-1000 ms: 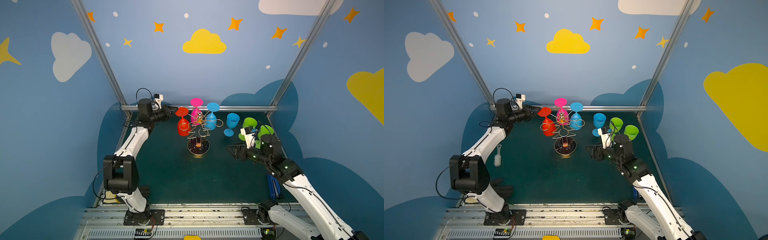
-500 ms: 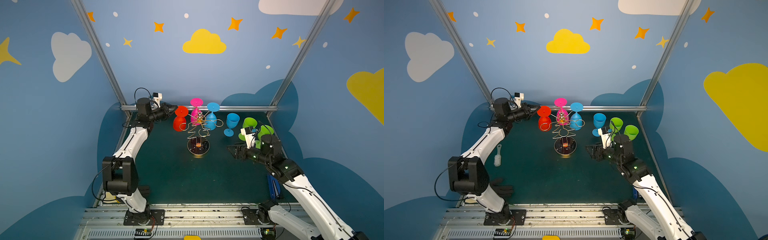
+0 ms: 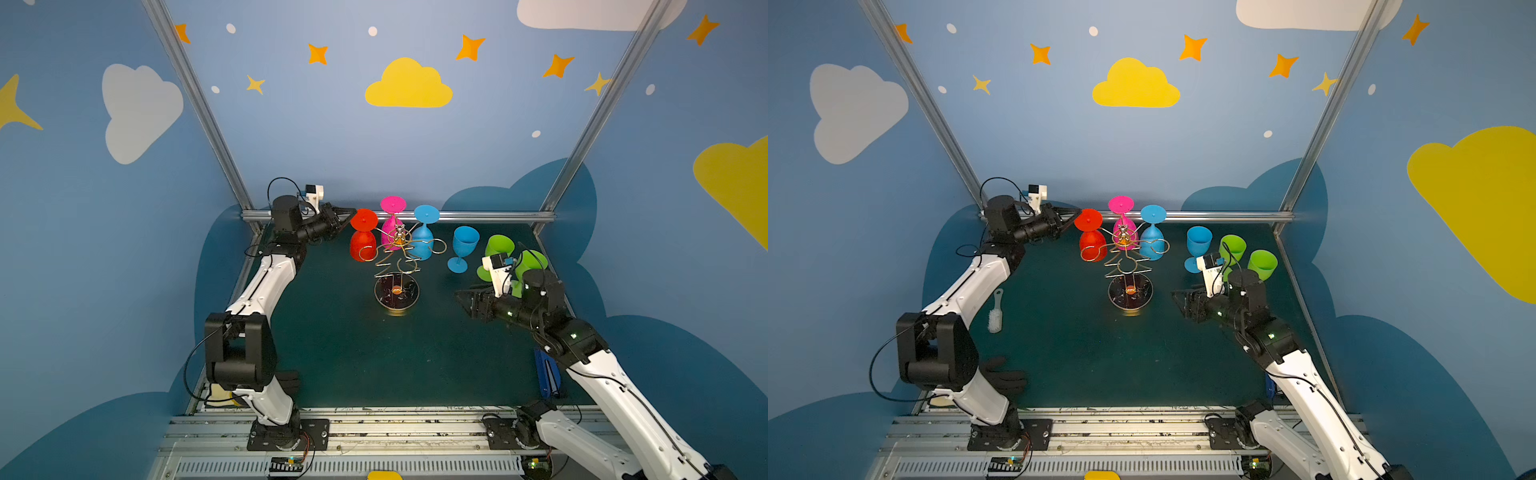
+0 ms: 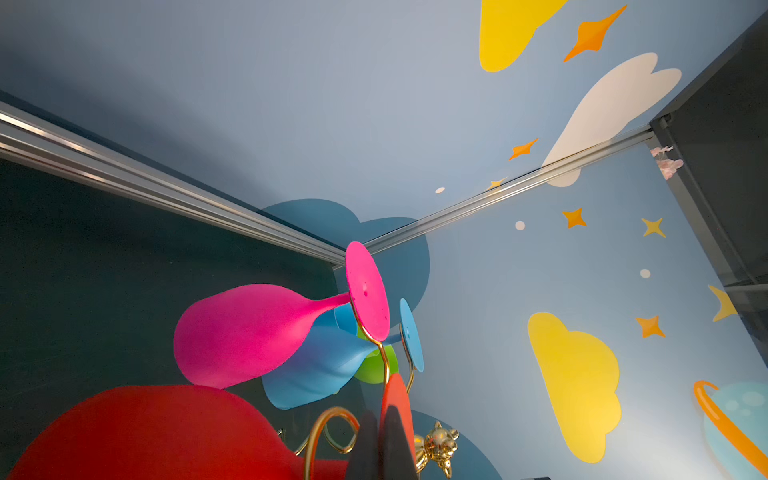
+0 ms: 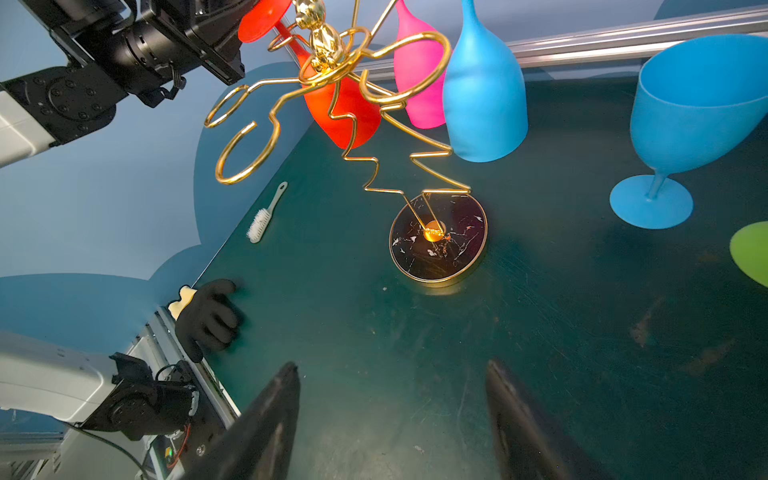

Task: Take the wine glass off the wine glass rack
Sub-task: 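Reach the left gripper to the red glass's foot on the rack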

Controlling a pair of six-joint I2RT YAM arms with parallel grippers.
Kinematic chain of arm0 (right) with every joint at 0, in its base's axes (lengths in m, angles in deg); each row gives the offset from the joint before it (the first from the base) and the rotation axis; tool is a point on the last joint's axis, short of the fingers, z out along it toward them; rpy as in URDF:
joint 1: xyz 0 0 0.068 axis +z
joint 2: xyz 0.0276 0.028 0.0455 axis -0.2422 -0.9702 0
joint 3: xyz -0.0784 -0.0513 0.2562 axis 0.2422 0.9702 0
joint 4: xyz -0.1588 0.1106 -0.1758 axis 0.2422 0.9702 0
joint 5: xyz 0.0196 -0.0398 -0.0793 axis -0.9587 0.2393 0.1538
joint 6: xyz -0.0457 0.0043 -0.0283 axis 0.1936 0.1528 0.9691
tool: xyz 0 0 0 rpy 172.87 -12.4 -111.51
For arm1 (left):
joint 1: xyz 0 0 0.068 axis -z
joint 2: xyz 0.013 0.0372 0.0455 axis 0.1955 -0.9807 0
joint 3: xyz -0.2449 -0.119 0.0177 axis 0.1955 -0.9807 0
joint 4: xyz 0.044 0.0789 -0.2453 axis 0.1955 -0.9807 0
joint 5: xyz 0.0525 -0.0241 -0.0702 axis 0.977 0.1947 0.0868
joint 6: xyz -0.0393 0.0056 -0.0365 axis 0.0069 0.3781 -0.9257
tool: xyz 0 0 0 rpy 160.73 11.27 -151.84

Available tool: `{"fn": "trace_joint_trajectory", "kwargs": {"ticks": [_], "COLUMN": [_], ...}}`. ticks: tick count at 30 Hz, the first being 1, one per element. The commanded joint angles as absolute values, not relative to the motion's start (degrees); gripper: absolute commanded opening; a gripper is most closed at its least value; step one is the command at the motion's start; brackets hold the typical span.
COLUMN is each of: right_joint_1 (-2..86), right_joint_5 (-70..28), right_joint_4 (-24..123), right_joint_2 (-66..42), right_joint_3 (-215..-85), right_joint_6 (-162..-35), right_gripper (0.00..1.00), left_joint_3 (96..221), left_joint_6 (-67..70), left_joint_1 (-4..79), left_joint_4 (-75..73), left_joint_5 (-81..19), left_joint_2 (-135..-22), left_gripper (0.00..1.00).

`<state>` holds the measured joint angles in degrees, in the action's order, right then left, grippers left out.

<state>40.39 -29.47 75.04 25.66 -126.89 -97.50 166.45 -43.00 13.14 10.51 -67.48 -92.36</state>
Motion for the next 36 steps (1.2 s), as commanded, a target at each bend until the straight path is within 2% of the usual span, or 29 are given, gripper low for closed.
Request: {"fn": "trace_joint_trajectory", "kwargs": {"ticks": [1,12,36], "right_joint_1": [40.73,40.75,40.68], "right_joint_5": [-28.83,-28.73,-27.85], "right_joint_4": [75.51,75.52,76.62], "right_joint_2": [26.57,26.97,28.41], "right_joint_3": [-127.22,-127.04,-126.96], "right_joint_6": [-97.18,-97.39,-96.87], "right_gripper": [0.70,0.70,0.70], "left_joint_3": [166.19,166.05,174.62], "left_joint_6": [-44.57,-43.40,-42.63], "left_joint_1": [12.90,14.50,17.61], "left_joint_4": [13.69,12.20,10.84], "left_joint_5": [-68.96,-68.36,-66.58], "left_joint_2": [-89.91,-89.94,-98.33], "left_gripper": [0.03,0.03,0.03]}}
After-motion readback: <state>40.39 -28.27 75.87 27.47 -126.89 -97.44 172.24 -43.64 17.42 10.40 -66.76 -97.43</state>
